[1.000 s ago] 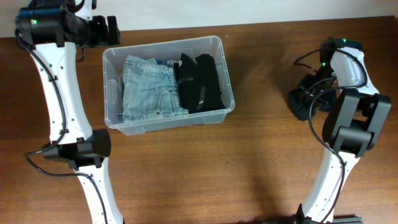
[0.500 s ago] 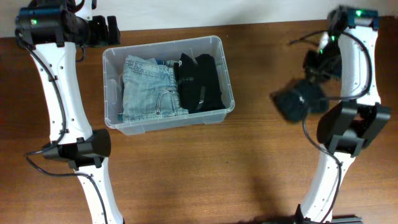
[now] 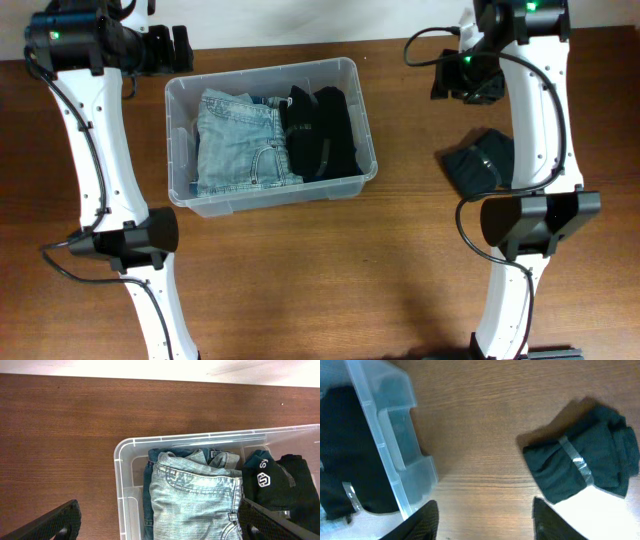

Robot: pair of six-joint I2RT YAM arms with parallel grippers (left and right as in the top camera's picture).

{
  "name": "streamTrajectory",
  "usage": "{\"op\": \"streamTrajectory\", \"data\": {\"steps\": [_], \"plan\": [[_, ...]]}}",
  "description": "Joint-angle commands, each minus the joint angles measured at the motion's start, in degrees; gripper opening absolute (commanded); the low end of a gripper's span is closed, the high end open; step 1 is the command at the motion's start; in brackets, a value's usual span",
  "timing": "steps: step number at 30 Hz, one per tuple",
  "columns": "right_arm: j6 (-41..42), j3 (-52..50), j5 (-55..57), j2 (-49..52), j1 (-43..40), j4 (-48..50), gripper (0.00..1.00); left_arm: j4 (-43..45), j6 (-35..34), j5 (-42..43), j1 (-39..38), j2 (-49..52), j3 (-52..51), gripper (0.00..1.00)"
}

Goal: Pack container
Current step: 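Grasp the second black garment with the right gripper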

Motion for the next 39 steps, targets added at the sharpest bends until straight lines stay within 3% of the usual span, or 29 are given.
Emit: {"op": "streamTrajectory", "data": {"steps": [1,5,6,13,20,25,28,33,39], "plan": [[-0.66,0.59,0.61,-5.79,0.07,-0.37,0.60,-0.07,0.70,-0.44,0.09,-1.49,0.72,0.99],[-0.85,-0.24,1.27,-13.53,-0.76,-0.37,0.95,-0.07,0.70,-0.44,0.09,-1.49,0.72,0.99],[-0.85,-0.68,1.29,-15.47,-1.29,-0.37,0.99,-0.07,0.70,-0.44,0.09,-1.49,0.72,0.99],[-0.90,-15.19,1.29,-29.22,-13.09,-0.35,0.99,-0.07,0.70,-0.44,0.09,-1.51,0.72,1.00],[-2.34,-34.12,-1.62,-27.41,-24.30,1.20,0.98,-0.07,0.70,-0.44,0.09,-1.49,0.72,0.99],[2.43,-51.95,-5.22,-26.97,-28.83,15.74,0.99,-0.07,0.70,-0.44,0.09,-1.49,0.72,0.99],[7.43,-60.96,-5.22,-26.97,-28.00,28.96,0.92,-0.07,0.70,-0.44,0.09,-1.51,0.72,0.99],[18.23,-72.94,-5.25,-26.97,-25.92,47.17,0.90,-0.07,0.70,-0.44,0.09,-1.51,0.72,0.99],[24.96,-82.47,-5.22,-26.93,-25.38,61.09,0.85,-0.07,0.70,-0.44,0.09,-1.49,0.72,0.99]]}}
